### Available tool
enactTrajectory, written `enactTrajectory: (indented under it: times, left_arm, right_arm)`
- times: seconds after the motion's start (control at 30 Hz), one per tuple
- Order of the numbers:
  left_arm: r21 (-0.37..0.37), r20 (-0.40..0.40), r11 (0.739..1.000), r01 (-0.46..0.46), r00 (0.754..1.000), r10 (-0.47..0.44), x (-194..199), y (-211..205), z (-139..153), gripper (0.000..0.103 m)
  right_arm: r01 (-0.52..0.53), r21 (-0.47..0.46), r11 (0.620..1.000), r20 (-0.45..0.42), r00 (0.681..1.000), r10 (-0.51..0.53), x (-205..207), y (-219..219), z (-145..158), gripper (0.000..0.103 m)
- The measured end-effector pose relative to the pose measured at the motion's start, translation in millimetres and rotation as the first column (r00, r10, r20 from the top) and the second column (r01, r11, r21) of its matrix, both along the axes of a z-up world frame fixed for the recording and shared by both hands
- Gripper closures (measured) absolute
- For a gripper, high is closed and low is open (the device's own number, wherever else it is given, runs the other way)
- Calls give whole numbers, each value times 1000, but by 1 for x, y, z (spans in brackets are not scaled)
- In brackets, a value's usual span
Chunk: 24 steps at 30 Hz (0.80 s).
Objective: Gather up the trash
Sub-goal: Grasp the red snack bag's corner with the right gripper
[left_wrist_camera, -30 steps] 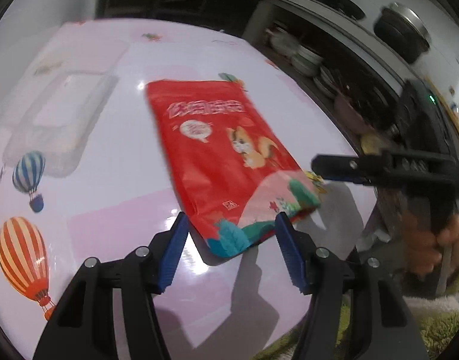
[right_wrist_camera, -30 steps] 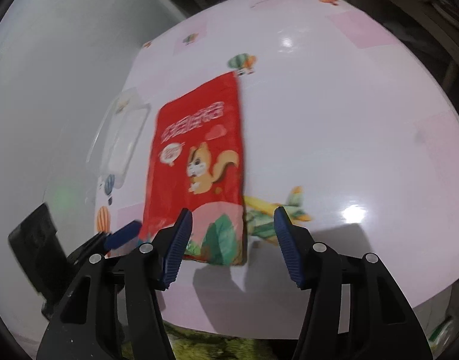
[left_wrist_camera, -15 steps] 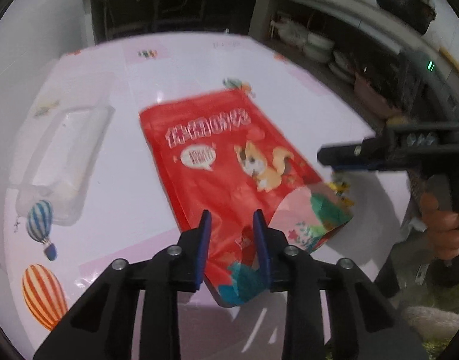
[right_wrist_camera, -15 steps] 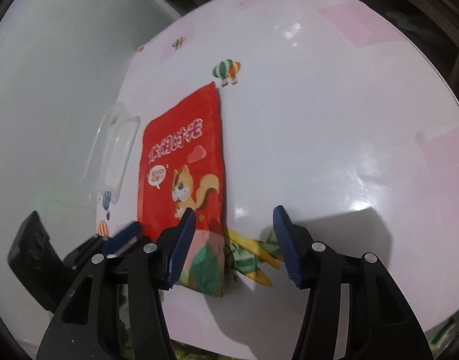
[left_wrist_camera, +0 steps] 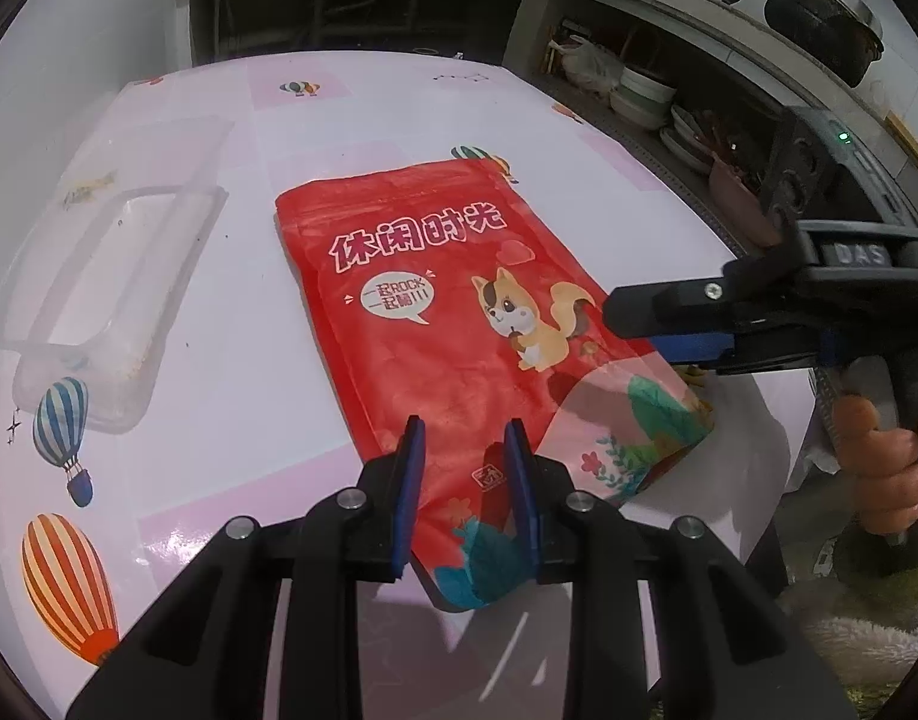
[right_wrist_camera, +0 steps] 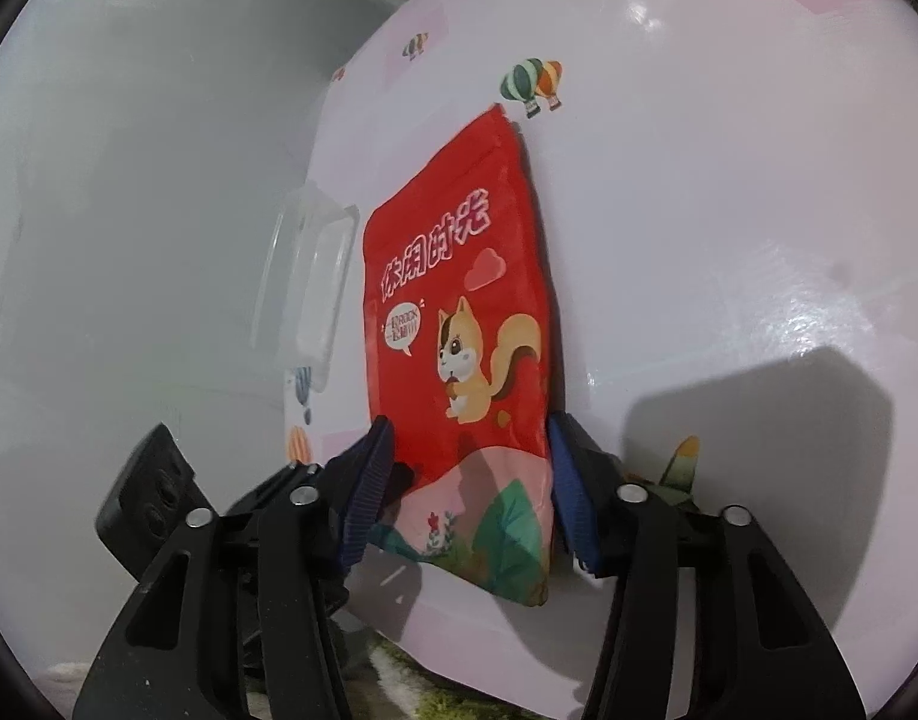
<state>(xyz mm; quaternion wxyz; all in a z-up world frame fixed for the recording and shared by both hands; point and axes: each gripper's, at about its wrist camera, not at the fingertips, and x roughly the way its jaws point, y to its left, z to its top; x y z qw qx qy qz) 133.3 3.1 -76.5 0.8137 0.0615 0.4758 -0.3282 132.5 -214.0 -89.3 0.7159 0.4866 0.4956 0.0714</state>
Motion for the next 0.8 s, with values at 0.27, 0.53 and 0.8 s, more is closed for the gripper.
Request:
enactTrajectory:
  times: [0.27,0.53,0.8]
  left_arm:
    - [-16,3,1000,4,1000,-4,0,2,-1,77]
    - [-44,-19,999,4,1000,-4,-1,3,0,77]
    - [-26,62,999,18,998,-17,-11,-2,20,65]
  right_arm:
    - [11,54,998,-16,1000,-10,6,5,-12,90]
    - [18,-26,999,-23,1000,-18,2,6,-6,100]
    - [35,-113,993,-23,999,-38,-12,-8,0,100]
